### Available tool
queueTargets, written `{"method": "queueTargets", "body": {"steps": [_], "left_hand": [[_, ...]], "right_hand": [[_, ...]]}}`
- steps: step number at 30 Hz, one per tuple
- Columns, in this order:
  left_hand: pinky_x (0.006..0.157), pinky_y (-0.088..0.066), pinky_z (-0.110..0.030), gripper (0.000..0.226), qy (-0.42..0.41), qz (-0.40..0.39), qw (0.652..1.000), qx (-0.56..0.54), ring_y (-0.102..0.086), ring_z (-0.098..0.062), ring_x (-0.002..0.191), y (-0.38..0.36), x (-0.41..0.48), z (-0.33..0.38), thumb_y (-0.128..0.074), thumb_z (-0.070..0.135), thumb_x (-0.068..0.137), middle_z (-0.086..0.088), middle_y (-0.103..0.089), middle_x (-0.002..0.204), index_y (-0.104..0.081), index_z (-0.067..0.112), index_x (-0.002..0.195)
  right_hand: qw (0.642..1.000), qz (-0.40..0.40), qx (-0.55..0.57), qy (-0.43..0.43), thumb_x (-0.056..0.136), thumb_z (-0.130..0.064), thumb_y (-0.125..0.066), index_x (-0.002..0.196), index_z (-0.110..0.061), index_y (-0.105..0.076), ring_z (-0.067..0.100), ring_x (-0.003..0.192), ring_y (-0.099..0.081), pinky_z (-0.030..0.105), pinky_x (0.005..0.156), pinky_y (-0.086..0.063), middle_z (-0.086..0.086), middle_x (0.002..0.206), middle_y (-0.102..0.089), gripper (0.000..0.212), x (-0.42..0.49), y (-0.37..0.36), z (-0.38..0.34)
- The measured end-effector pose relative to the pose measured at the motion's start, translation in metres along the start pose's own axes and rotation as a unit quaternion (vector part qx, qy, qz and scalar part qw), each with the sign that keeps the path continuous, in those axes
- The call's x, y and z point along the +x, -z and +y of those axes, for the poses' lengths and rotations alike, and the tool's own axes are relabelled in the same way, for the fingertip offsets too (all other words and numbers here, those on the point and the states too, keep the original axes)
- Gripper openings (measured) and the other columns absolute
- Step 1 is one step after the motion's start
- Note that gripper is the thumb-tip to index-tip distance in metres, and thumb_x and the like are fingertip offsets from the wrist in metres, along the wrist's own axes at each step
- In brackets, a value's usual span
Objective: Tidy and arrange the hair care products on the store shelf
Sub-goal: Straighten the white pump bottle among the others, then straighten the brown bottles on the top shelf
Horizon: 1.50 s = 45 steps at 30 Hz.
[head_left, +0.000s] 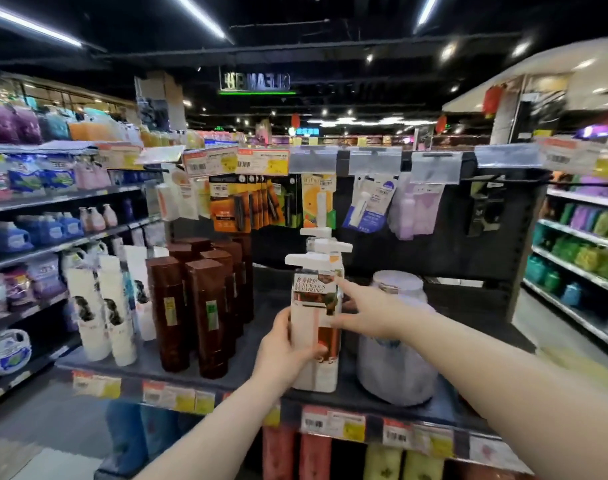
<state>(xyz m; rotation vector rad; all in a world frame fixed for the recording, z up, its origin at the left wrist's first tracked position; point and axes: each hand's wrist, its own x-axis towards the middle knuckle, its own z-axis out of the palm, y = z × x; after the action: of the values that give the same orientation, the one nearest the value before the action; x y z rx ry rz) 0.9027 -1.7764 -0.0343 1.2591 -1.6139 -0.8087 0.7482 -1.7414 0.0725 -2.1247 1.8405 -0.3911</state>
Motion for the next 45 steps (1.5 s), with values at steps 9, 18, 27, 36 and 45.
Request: {"method": "queueTargets", "body": {"steps": [9, 18, 27, 36, 45], "left_hand": [[0.081, -0.044, -0.023, 0.078, -0.002, -0.067, 0.998, 0.008, -0.055, -0.014, 0.109, 0.007, -0.002, 0.007, -0.076, 0.028, 0.068, 0.005, -0.059, 0.124, -0.034, 0.03, 0.134], [0.087, -0.048, -0.023, 0.055, -0.027, -0.001, 0.998, 0.049, -0.056, -0.005, 0.093, 0.049, -0.028, -0.018, -0.066, 0.03, 0.078, 0.004, -0.052, 0.121, -0.043, 0.026, 0.128], [0.094, -0.042, -0.033, 0.043, -0.058, 0.232, 0.966, 0.096, -0.049, -0.017, 0.107, 0.145, -0.015, -0.044, -0.069, 0.018, 0.077, 0.001, -0.051, 0.111, -0.05, 0.015, 0.116], [0.112, -0.03, -0.043, 0.095, 0.087, 0.163, 0.977, 0.104, -0.03, -0.026, 0.135, 0.184, 0.02, -0.061, -0.079, 0.031, 0.068, -0.009, -0.031, 0.146, -0.021, 0.017, 0.141], [0.093, -0.048, -0.034, 0.065, 0.146, 0.071, 0.983, 0.087, -0.059, -0.023, 0.109, 0.178, 0.031, -0.098, -0.079, 0.03, 0.068, -0.004, -0.062, 0.119, -0.044, 0.017, 0.121]], "right_hand": [[0.994, 0.064, -0.078, -0.036, 0.092, -0.028, -0.053, 0.138, -0.023, -0.037, 0.026, 0.115, -0.057, 0.034, 0.094, -0.045, 0.007, 0.125, -0.062, 0.049, -0.002, -0.01, -0.022], [0.982, 0.183, 0.014, -0.049, 0.084, -0.044, -0.062, 0.144, -0.015, -0.031, 0.021, 0.134, -0.04, 0.034, 0.105, -0.037, 0.006, 0.148, -0.039, 0.073, -0.007, 0.017, -0.037], [0.946, 0.244, -0.009, 0.214, 0.085, -0.033, -0.063, 0.123, -0.02, -0.054, 0.012, 0.12, -0.044, 0.021, 0.098, -0.034, -0.004, 0.126, -0.05, 0.041, 0.009, -0.034, -0.132], [0.985, 0.102, 0.128, -0.047, 0.069, -0.037, -0.079, 0.126, -0.015, -0.038, 0.025, 0.116, -0.053, 0.033, 0.088, -0.047, 0.006, 0.13, -0.046, 0.074, 0.063, -0.101, -0.135], [0.984, 0.002, 0.153, -0.095, 0.069, -0.042, -0.076, 0.128, -0.018, -0.043, 0.021, 0.118, -0.055, 0.033, 0.096, -0.047, 0.002, 0.129, -0.056, 0.072, 0.086, -0.158, -0.127]]}}
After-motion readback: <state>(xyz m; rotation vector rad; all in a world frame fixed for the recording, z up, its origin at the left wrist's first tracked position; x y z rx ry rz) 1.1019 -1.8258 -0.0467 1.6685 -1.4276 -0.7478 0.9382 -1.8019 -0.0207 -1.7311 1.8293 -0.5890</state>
